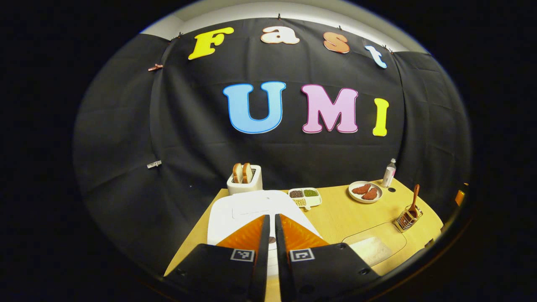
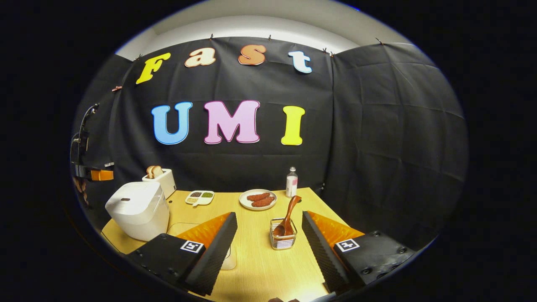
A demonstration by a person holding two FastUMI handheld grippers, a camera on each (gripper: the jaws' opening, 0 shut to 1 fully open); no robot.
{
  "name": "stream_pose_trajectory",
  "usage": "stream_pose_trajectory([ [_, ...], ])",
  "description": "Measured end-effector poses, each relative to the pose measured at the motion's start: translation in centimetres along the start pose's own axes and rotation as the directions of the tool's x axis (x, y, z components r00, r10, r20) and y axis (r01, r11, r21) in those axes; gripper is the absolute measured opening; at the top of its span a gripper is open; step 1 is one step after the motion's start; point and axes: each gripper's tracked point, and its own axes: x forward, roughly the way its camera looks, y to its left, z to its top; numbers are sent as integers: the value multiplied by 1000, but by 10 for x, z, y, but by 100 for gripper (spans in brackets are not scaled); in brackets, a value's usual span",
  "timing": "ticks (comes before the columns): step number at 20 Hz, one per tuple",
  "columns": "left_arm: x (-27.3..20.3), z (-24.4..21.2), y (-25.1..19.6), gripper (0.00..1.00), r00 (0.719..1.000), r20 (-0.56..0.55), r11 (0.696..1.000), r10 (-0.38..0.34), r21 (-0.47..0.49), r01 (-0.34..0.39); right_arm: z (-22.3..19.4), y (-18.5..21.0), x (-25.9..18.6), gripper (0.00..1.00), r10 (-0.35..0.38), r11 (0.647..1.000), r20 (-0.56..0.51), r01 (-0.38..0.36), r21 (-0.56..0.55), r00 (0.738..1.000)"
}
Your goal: Close the left gripper, press the button to open the rice cooker; take a wooden spoon from the chopstick holder with the right hand, scoop a spoonful of rice and pour it into the rice cooker, then put the wooden spoon back into the chopstick holder.
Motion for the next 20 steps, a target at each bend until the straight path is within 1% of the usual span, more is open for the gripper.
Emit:
stream_pose_trajectory([
  [1,9,-6,0,10,1000,-24,1000,-20,-17,20,-1,-2,-3,98,-5,1000,-4,5,8,1000],
  [2,18,-17,-2,8,997,-55,998,-48,-37,46,-1,-4,-5,98,-8,1000,-3,8,14,1000],
  [3,26,-28,1,8,994,-94,997,-56,-51,51,0,-5,-8,98,-11,1000,0,11,21,1000],
  [5,43,-42,10,7,990,-133,997,-51,-64,43,-5,-4,-13,98,-5,999,-9,6,38,1000],
  [8,54,-69,15,5,975,-213,991,-63,-126,37,-13,-4,-20,98,0,999,-35,1,46,999],
  [10,58,-76,16,5,971,-232,989,-60,-148,26,-18,-6,-25,98,1,999,-44,1,35,999],
  [13,61,-74,16,5,972,-231,991,-51,-131,21,-21,-8,-28,98,-4,1000,-49,5,24,999],
  [17,62,-82,15,6,967,-253,999,-25,-46,13,-28,-8,-27,98,-4,1000,-69,5,20,998],
  [19,62,-83,15,6,967,-253,1000,-12,-24,6,-24,-10,-25,98,-10,1000,-57,11,15,998],
  [20,60,-89,14,6,961,-277,1000,-9,-22,3,-22,-11,-23,98,-10,1000,-50,11,16,999],
])
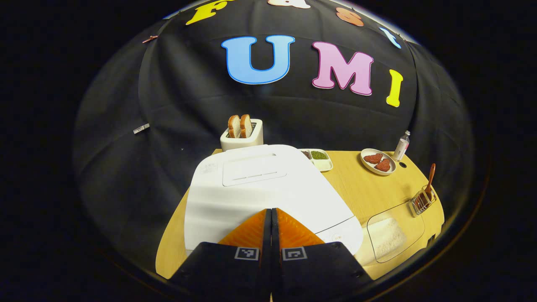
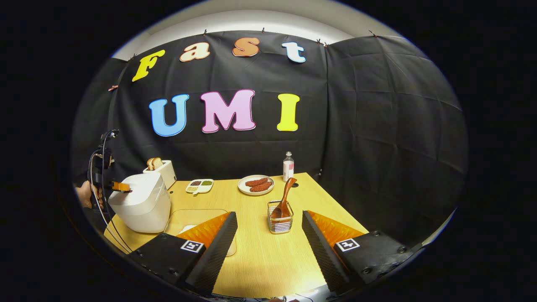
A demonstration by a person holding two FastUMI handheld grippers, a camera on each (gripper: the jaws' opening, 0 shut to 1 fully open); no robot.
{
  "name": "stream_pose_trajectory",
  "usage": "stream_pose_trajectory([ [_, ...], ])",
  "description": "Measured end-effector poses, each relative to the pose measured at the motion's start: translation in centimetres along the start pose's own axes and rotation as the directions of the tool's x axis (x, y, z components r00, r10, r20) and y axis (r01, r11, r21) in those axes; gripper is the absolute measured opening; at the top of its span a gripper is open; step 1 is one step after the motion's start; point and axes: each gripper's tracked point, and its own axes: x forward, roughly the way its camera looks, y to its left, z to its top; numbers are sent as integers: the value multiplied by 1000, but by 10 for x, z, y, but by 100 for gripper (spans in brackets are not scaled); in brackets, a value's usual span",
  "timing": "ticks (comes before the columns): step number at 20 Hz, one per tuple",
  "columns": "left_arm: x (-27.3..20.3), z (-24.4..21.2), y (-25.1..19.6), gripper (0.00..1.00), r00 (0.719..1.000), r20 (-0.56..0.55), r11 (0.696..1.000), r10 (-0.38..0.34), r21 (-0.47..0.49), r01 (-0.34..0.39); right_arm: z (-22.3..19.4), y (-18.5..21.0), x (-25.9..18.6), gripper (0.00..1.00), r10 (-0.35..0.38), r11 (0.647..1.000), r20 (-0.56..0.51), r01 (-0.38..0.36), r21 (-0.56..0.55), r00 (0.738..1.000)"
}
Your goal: Close the left gripper, press the button to open the rice cooker; take a wooden spoon from the chopstick holder with the right hand, scoop a spoonful of rice and pour it into the rice cooker, then put the wooden spoon back into the chopstick holder.
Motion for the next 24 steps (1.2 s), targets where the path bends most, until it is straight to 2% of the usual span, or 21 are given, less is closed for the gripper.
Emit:
stream_pose_trajectory([
  [3,1,4,0,6,1000,-3,1000,-2,5,2,0,2,4,98,6,1000,4,-6,13,1000],
  [5,-7,12,2,6,1000,15,999,25,40,-26,1,-2,6,98,3,1000,4,-3,23,1000],
  [7,-24,45,2,7,987,139,991,75,101,-90,9,-10,6,98,-12,1000,24,11,29,1000],
  [9,-54,85,1,7,953,282,976,114,146,-160,11,-19,8,98,-27,999,27,26,34,999],
  [11,-78,102,-11,7,936,331,976,119,135,-172,12,-26,11,98,-39,999,30,38,34,999],
  [13,-99,104,-27,7,930,355,987,99,81,-136,18,-35,16,98,-54,999,45,54,1,998],
  [17,-137,89,-65,7,925,379,999,40,-30,-31,26,-36,29,98,-22,1000,50,22,0,999],
  [24,-182,49,-122,8,917,394,995,-56,-57,86,23,-43,71,98,43,999,-23,-43,-3,999],
])
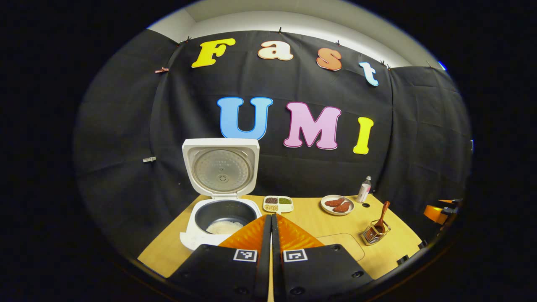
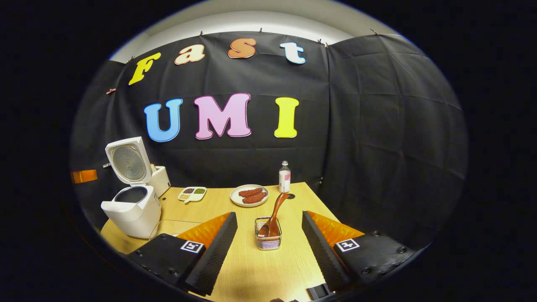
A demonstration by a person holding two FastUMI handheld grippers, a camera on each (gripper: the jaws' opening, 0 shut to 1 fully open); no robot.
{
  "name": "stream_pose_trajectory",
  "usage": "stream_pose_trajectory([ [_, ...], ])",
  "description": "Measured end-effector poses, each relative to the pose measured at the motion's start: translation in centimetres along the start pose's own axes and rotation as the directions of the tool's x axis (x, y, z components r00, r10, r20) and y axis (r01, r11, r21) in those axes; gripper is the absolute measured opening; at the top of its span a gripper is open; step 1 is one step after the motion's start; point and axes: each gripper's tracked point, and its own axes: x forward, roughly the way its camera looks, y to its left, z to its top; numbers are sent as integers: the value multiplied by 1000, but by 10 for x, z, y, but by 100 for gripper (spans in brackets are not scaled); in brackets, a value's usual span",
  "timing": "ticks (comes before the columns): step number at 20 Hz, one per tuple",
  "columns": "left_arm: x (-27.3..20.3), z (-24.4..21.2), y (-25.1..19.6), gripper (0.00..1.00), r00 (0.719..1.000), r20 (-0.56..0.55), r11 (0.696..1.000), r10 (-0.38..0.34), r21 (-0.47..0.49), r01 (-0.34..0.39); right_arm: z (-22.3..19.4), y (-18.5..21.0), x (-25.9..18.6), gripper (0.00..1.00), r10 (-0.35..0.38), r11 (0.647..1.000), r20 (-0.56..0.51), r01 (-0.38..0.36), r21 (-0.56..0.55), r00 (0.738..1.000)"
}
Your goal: Close the left gripper, press the button to open the rice cooker; take a wooden spoon from the chopstick holder with the right hand, scoop a spoonful of rice and pour it into the rice cooker, then put the wooden spoon back into the chopstick holder.
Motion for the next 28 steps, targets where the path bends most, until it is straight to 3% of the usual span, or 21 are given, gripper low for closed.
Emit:
stream_pose_trajectory([
  [4,-12,-19,-19,9,999,-38,998,-17,-61,14,-6,-8,34,98,25,1000,-61,-25,-8,998],
  [6,-17,-23,-24,15,999,-46,997,-12,-76,8,-6,-8,52,98,48,999,-74,-47,9,996],
  [9,-20,-36,-28,36,997,-75,999,14,-28,-16,-15,-13,83,98,65,998,-109,-63,16,992],
  [10,-21,-39,-32,38,996,-84,1000,16,-25,-18,-22,-17,95,98,58,998,-139,-55,21,989],
  [11,-24,-40,-37,49,996,-89,999,15,-33,-18,-30,-19,108,98,61,998,-170,-57,27,984],
  [12,-25,-43,-42,53,995,-94,999,15,-46,-20,-36,-19,121,98,72,997,-191,-67,33,979],
  [15,-27,-49,-49,94,992,-109,997,55,-53,-61,-58,-21,161,98,100,995,-253,-89,53,962],
  [19,-30,-63,-56,95,982,-152,991,110,-55,-120,-89,-26,217,97,124,990,-315,-97,102,941],
  [22,-30,-74,-56,95,971,-191,985,143,-71,-159,-117,-22,243,99,165,979,-387,-102,178,907],
  [28,-23,-94,-52,95,948,-249,960,199,-144,-239,-128,-14,279,99,234,948,-421,-108,301,877],
])
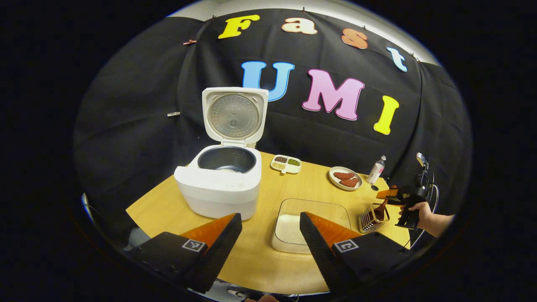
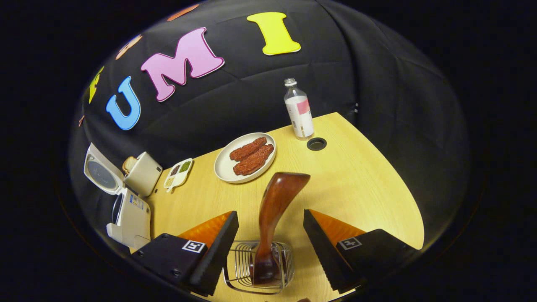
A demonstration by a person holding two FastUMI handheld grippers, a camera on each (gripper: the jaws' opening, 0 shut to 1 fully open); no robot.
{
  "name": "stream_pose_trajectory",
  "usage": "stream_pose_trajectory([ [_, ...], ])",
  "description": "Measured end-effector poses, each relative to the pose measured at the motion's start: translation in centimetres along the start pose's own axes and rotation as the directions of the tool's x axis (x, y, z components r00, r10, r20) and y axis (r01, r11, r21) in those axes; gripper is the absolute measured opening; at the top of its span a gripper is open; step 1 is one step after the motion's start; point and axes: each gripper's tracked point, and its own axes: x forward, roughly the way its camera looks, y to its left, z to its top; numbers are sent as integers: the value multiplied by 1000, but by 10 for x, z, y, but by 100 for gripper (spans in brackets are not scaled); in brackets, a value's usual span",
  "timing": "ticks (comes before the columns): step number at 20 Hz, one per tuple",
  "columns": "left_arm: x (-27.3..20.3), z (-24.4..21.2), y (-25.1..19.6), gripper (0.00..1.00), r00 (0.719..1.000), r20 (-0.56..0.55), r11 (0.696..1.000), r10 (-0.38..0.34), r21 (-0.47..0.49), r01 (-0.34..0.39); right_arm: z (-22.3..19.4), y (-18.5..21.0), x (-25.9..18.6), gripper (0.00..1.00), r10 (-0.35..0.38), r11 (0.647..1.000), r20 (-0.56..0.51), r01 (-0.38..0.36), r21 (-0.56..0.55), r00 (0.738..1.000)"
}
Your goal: Close the left gripper, press the button to open the rice cooker; take a wooden spoon from the chopstick holder with the right hand, scoop a spoonful of rice and pour it into the rice cooker, then put the wooden spoon back into the chopstick holder.
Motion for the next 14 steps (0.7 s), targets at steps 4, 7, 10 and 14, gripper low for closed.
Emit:
stream_pose_trajectory([
  [4,5,-9,-2,95,1000,-17,1000,17,-15,-17,-6,6,13,85,21,1000,-49,-20,21,999],
  [7,4,-15,-4,95,999,-25,1000,21,0,-21,-13,6,15,50,8,999,-87,-5,43,996],
  [10,3,-21,-9,95,999,-37,999,3,-42,-5,-3,-2,2,14,-17,999,-60,19,43,998],
  [14,1,-23,-10,95,1000,-24,997,-20,-77,18,8,2,-11,18,-22,996,-33,24,83,999],
])
